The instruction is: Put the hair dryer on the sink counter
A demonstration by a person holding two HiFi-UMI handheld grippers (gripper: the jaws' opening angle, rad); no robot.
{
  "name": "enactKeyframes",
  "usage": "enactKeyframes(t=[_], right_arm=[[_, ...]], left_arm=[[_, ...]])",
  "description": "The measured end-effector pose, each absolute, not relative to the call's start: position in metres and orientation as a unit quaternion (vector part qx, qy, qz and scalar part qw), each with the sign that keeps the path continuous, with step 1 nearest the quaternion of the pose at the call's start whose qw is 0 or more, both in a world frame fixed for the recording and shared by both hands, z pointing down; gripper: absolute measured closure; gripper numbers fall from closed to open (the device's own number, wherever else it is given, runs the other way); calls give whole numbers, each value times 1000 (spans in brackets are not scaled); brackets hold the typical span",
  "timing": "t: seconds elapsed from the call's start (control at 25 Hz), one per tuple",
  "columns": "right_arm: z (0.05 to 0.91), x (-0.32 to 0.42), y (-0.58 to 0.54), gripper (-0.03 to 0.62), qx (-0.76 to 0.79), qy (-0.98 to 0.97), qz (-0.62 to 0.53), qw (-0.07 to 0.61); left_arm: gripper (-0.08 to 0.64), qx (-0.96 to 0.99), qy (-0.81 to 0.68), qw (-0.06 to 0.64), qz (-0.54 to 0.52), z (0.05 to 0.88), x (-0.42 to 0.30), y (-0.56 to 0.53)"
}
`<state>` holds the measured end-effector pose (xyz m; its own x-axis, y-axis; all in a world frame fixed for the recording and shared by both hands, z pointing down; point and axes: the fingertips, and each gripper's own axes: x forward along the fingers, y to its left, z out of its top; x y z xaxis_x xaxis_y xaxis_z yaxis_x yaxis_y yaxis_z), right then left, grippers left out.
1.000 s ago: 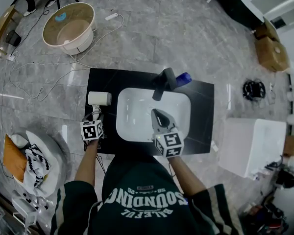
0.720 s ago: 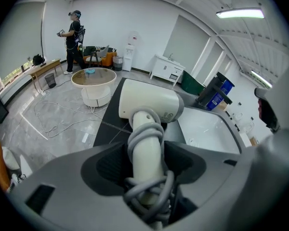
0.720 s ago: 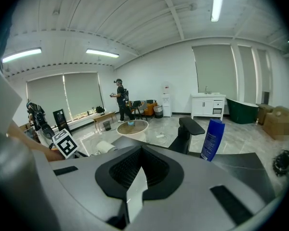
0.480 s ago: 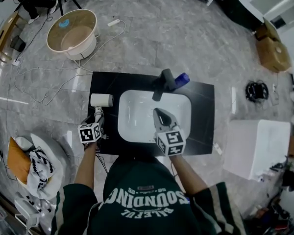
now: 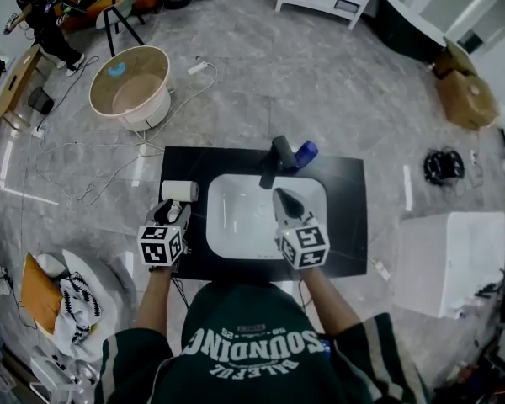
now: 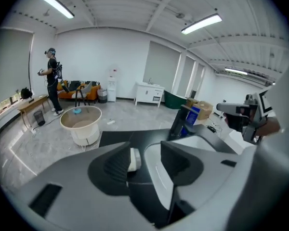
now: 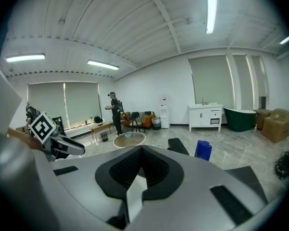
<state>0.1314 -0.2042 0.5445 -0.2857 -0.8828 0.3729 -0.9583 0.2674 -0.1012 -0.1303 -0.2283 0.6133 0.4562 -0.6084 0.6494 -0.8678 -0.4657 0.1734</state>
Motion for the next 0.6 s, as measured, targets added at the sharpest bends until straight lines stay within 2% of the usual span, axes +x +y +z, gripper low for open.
enactKeyframes(t=[0.2, 0.28, 0.6], right_arm=[[524, 153, -207, 592, 611, -773, 139, 100], [517, 161, -206, 592, 622, -766, 135, 94], [502, 170, -190, 592, 630, -766, 102, 74]], left_arm=[[519, 847, -448, 190, 213, 554, -88, -237], [556, 862, -439, 169, 189, 530, -70, -236], [558, 900, -408, 92, 122, 477, -19, -223]])
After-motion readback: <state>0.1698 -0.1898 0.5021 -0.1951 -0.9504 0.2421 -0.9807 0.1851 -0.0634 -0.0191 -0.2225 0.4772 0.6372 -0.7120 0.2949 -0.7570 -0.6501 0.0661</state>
